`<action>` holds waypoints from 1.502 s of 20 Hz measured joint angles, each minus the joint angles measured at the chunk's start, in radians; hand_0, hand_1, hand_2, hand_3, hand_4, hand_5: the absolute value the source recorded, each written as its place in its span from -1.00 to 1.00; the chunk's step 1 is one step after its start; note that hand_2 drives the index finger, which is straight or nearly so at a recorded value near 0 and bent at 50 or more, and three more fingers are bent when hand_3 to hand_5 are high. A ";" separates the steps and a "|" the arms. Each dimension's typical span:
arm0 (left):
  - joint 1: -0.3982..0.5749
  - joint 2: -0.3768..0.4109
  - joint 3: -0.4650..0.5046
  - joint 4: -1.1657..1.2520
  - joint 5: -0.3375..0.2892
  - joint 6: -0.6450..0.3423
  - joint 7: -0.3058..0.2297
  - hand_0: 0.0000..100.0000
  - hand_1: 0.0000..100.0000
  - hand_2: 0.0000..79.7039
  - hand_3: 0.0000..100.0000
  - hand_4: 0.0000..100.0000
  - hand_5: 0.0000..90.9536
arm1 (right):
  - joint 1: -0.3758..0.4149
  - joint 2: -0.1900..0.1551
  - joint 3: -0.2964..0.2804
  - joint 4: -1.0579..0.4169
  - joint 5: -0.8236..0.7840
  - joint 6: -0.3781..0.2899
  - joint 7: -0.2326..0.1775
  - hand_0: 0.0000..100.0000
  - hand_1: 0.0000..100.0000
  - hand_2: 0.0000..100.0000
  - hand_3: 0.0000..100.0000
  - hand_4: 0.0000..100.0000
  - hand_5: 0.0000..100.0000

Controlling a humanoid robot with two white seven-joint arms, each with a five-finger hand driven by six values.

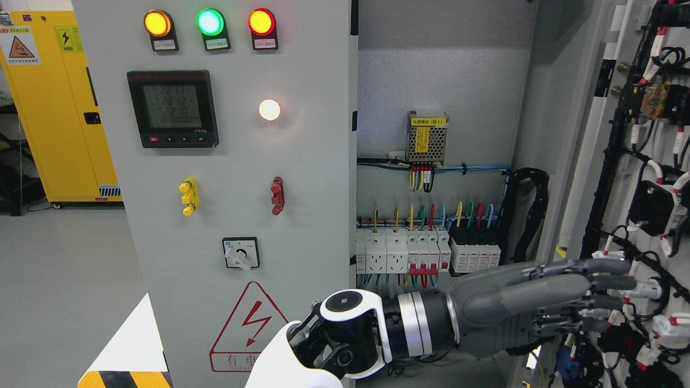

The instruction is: Open door with both hands

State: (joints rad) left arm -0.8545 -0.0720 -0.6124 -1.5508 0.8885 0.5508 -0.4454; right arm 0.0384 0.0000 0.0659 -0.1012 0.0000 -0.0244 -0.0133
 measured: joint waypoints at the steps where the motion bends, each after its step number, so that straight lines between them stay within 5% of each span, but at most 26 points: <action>1: 0.036 0.012 0.003 -0.009 -0.029 -0.001 0.003 -0.76 0.11 -1.00 -1.00 -1.00 -1.00 | 0.000 0.000 0.000 0.000 0.000 0.000 0.000 -1.00 0.00 -0.92 -1.00 -1.00 -1.00; 5: 0.184 0.070 0.013 -0.041 -0.110 -0.054 0.018 -0.76 0.11 -1.00 -1.00 -1.00 -1.00 | 0.000 0.000 -0.001 0.000 0.000 0.000 0.000 -1.00 0.00 -0.92 -1.00 -1.00 -1.00; 12: 0.493 0.195 0.019 -0.057 -0.253 -0.154 0.155 -0.76 0.11 -1.00 -1.00 -1.00 -1.00 | 0.000 0.000 -0.002 0.000 0.000 0.000 0.000 -1.00 0.00 -0.92 -1.00 -1.00 -1.00; 17: 0.684 0.251 0.020 0.023 -0.403 -0.339 0.176 -0.76 0.11 -1.00 -1.00 -1.00 -1.00 | 0.001 0.000 -0.003 -0.001 0.000 0.000 0.000 -1.00 0.00 -0.92 -1.00 -1.00 -1.00; 22: 0.785 0.261 0.041 0.222 -0.491 -0.439 0.181 -0.76 0.11 -1.00 -1.00 -1.00 -1.00 | 0.001 0.000 -0.004 -0.001 0.000 0.000 0.000 -1.00 0.00 -0.92 -1.00 -1.00 -1.00; 30: 0.837 0.178 0.151 0.732 -0.538 -0.467 0.127 -0.76 0.11 -1.00 -1.00 -1.00 -1.00 | 0.001 0.000 -0.005 -0.002 0.000 -0.001 0.000 -1.00 0.00 -0.92 -1.00 -1.00 -1.00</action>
State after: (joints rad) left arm -0.0171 0.1059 -0.4611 -0.8190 0.3502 0.0836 -0.3189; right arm 0.0398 0.0000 0.0606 -0.1037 0.0000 -0.0256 -0.0134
